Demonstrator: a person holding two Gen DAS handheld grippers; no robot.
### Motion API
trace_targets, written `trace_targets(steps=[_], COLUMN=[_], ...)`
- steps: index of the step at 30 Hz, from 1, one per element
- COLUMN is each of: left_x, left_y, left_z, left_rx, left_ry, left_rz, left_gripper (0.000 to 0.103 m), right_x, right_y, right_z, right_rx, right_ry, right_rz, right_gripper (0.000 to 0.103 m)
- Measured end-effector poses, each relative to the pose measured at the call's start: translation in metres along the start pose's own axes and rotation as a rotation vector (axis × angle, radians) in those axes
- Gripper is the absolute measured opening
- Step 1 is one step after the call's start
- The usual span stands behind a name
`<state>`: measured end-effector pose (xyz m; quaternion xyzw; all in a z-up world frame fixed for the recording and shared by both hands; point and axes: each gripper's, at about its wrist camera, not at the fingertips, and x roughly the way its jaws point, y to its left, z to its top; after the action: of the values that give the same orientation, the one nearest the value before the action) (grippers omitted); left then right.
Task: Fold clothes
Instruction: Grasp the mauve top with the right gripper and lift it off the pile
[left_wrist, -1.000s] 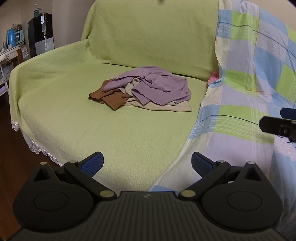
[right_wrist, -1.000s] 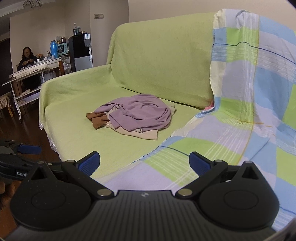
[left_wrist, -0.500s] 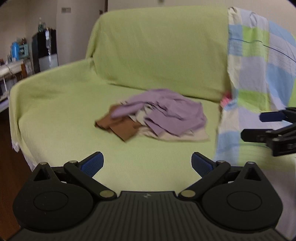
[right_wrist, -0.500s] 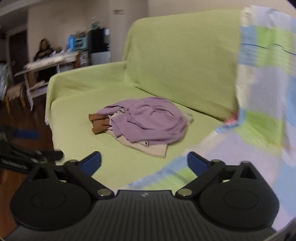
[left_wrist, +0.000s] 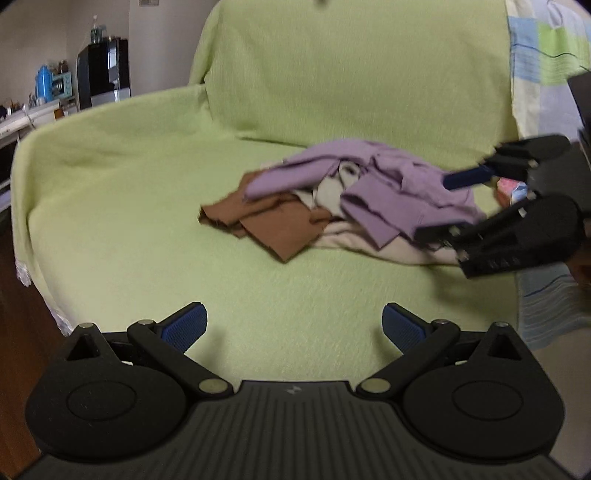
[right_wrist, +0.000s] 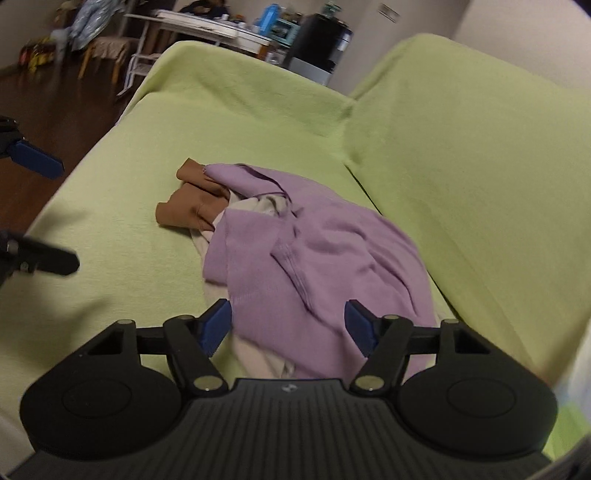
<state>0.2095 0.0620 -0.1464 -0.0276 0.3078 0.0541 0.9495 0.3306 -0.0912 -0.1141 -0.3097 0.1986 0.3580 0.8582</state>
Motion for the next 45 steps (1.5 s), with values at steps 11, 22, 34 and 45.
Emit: trace_targets(steps=[11,22,34,45], left_x=[-0.043,-0.162,-0.205,-0.165], left_y=[-0.032,-0.144,-0.245,-0.195], left_z=[-0.004,-0.020,-0.038,-0.030], left_rx=[0.128,0.411,0.664,0.643], left_ry=[-0.053,-0.158,-0.120,-0.068], left_rz=[-0.081,-0.508,-0.650,-0.467], left_gripper=[0.102,0.102,0.102,0.102], right_x=[-0.127,-0.459,-0.523,-0.322], right_y=[-0.057,0.016,0.064,0.059], right_z=[0.011,-0.115,-0.228,-0.143], right_rx=[0.265,0.477,0.717,0.345], right_ry=[-0.082,0.080,0.254,0.104], right_rz=[-0.092,-0.487,-0.661,-0.235], right_gripper=[0.002,0.002,0.023,0.040])
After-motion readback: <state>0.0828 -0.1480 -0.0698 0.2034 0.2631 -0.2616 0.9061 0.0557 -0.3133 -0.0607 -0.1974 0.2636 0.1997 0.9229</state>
